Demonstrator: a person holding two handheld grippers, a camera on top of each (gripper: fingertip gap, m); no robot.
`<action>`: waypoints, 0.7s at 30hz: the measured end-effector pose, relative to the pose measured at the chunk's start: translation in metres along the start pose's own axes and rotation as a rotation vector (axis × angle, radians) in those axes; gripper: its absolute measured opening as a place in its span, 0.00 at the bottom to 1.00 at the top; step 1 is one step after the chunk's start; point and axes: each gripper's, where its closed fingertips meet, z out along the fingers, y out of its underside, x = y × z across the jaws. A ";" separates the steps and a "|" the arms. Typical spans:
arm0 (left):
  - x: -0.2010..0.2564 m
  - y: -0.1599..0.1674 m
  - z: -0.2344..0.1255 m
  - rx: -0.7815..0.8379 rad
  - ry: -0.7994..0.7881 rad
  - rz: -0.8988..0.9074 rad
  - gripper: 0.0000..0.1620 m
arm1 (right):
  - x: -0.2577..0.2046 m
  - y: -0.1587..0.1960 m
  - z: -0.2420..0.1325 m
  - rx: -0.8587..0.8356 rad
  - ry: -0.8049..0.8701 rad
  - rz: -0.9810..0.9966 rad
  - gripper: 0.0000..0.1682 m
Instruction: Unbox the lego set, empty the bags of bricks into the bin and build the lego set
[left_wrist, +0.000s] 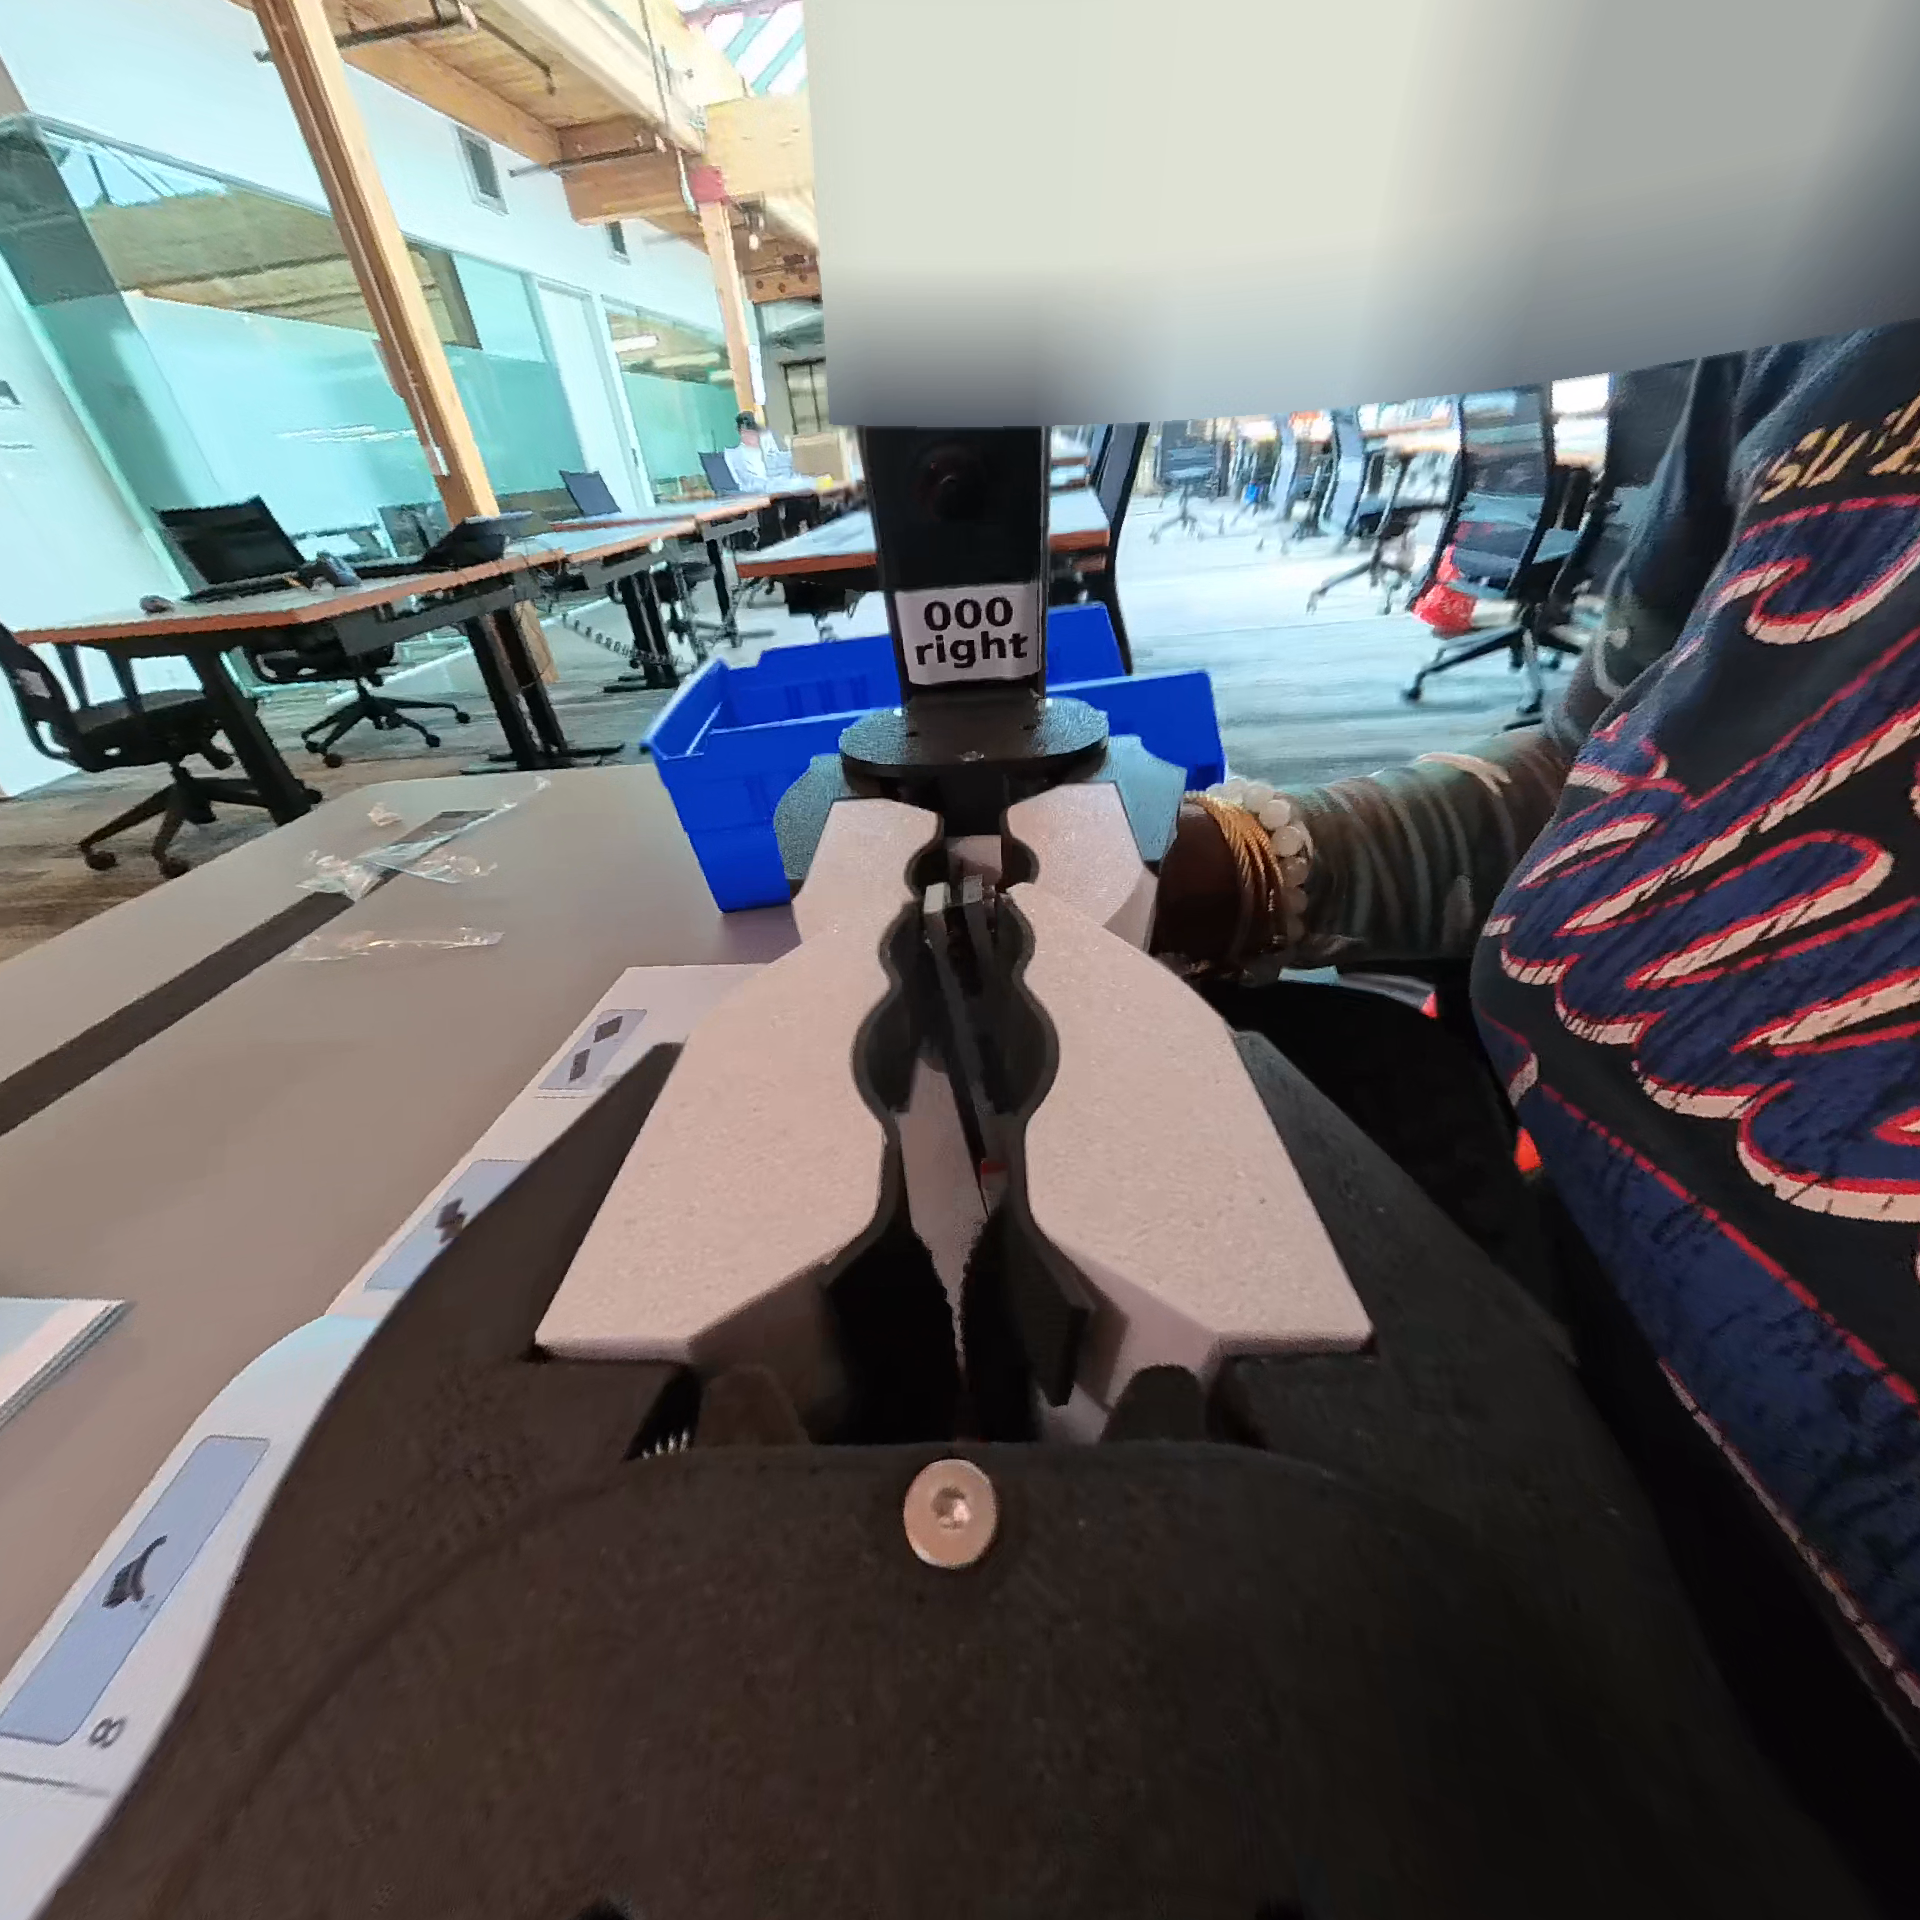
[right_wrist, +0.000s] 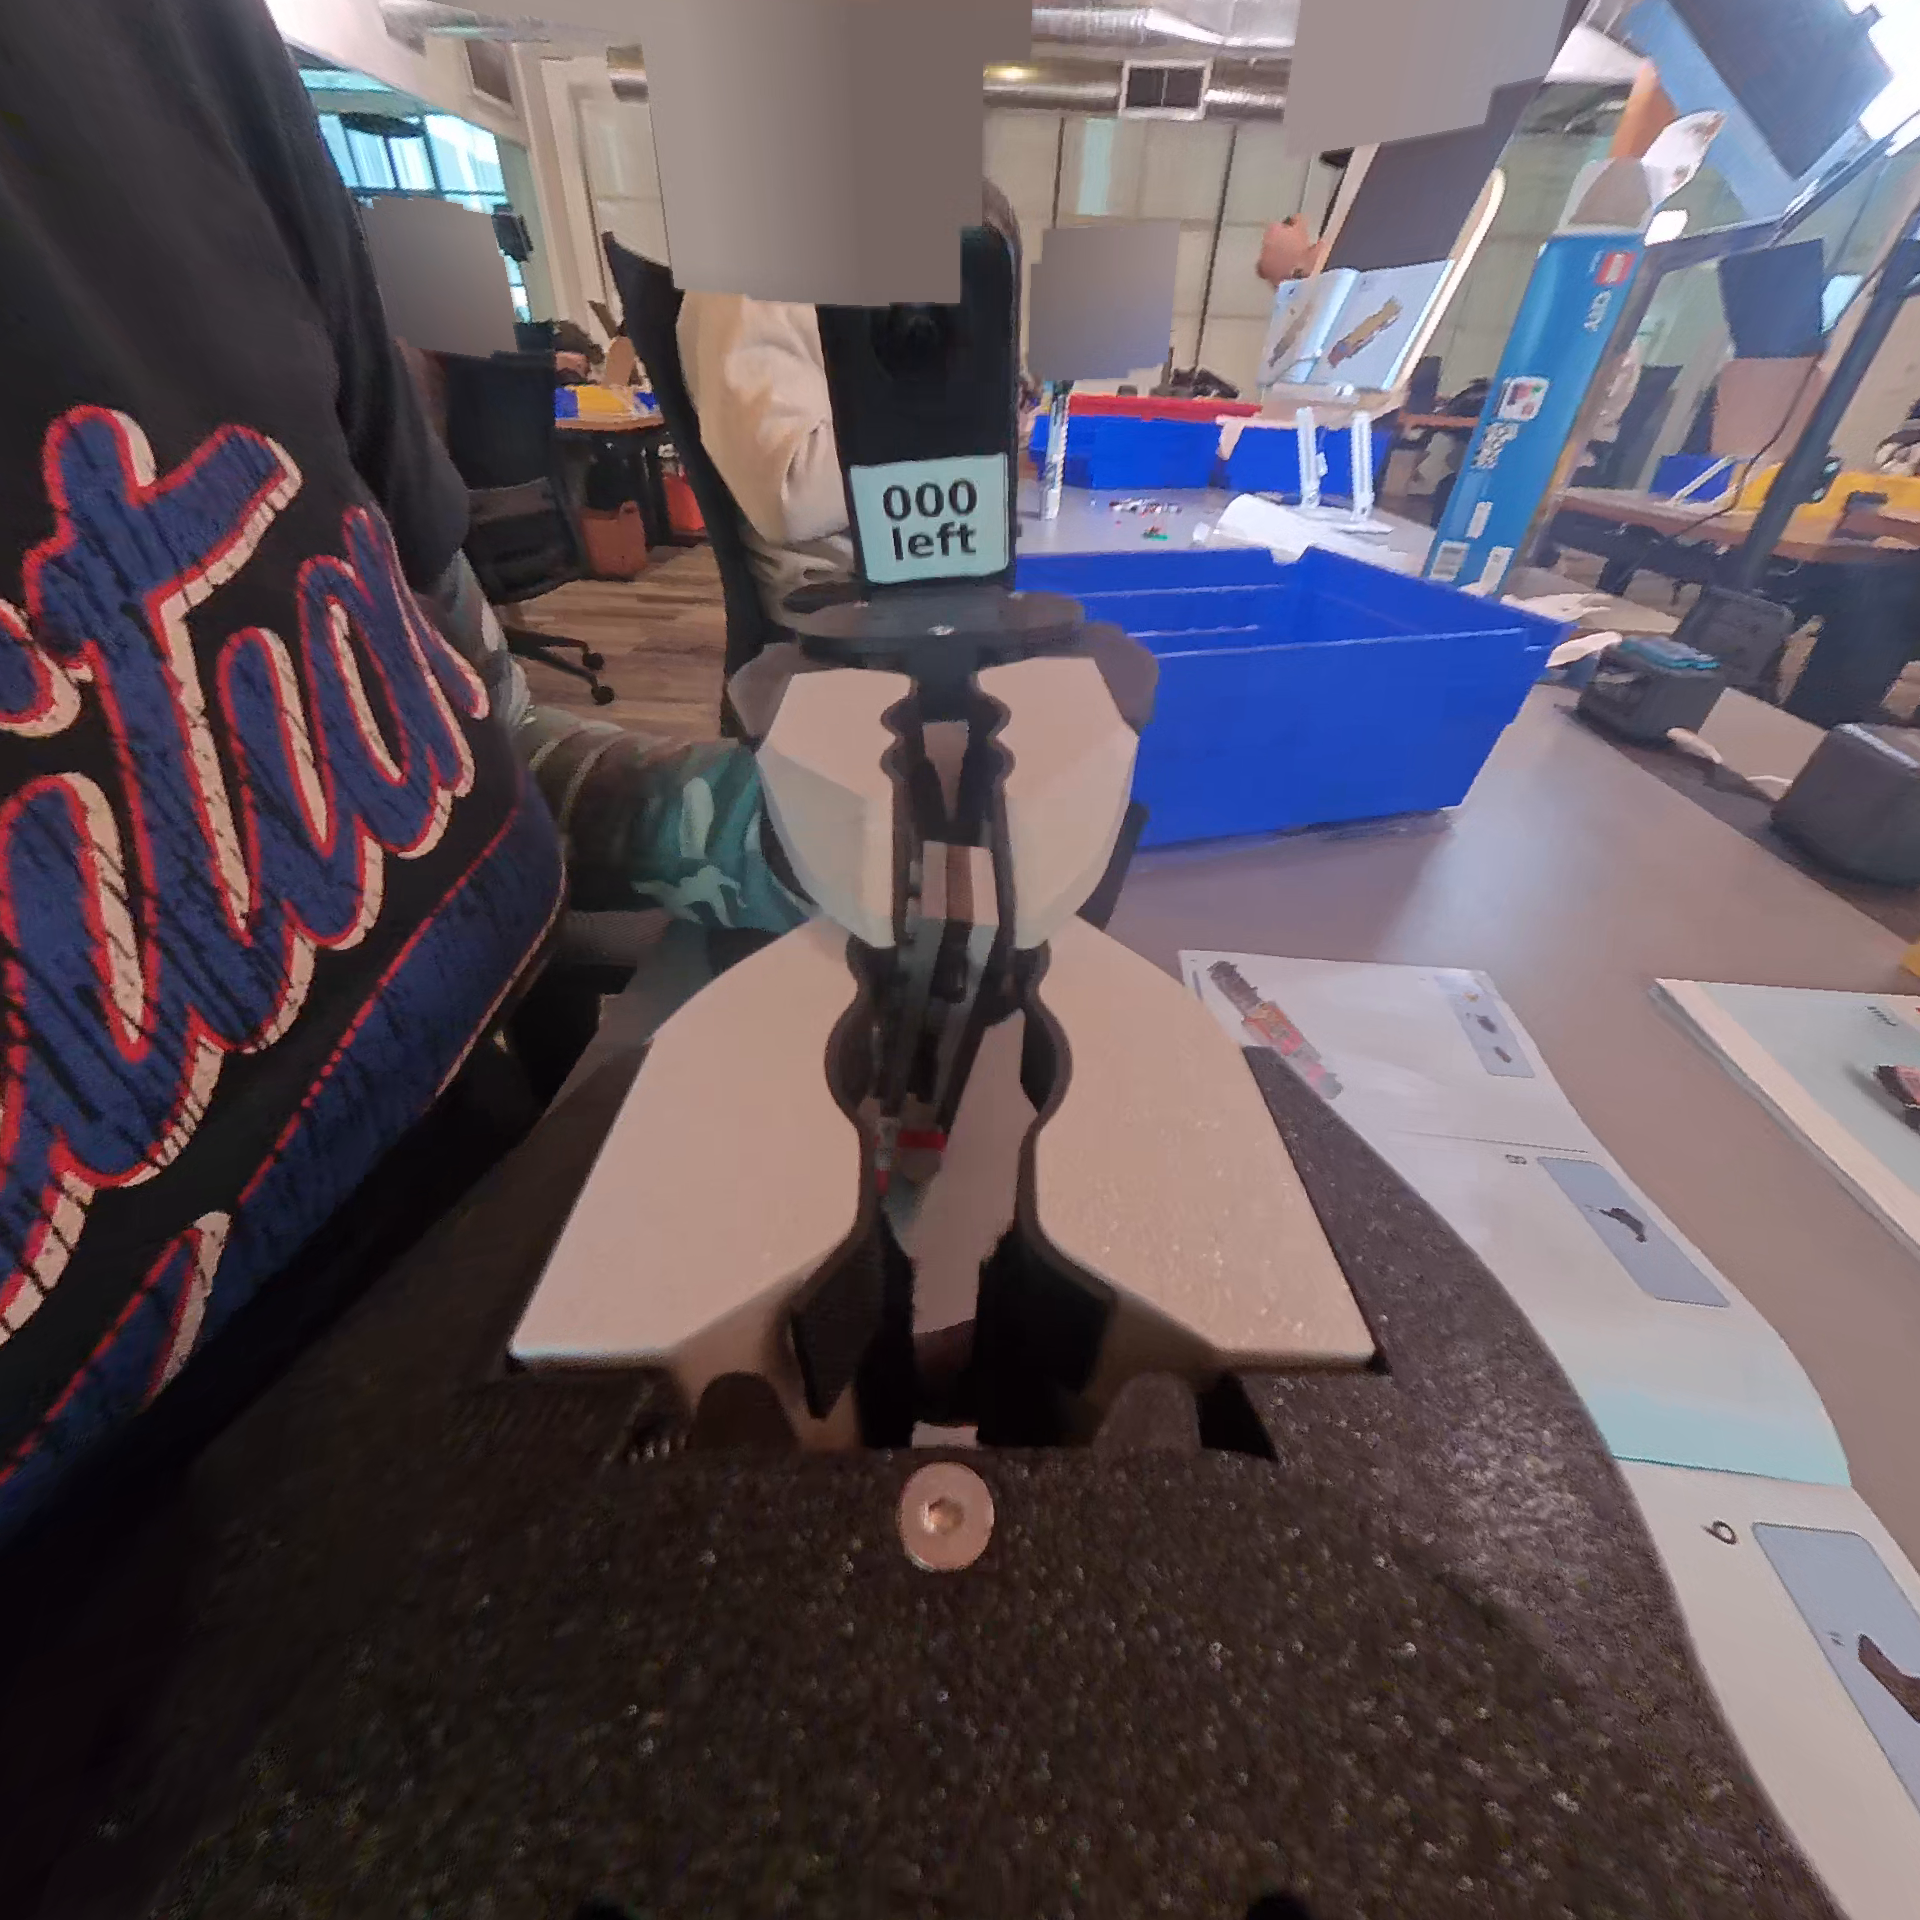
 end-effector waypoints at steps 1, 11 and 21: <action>0.000 -0.001 0.000 0.011 0.009 -0.007 0.08 | -0.001 -0.001 0.000 0.003 -0.004 -0.010 0.12; -0.004 0.003 -0.001 0.015 -0.019 -0.005 0.08 | 0.003 0.005 0.001 0.004 0.004 0.037 0.09; -0.017 -0.004 -0.005 0.035 -0.067 -0.047 0.23 | 0.018 -0.003 0.001 0.035 0.084 0.018 0.09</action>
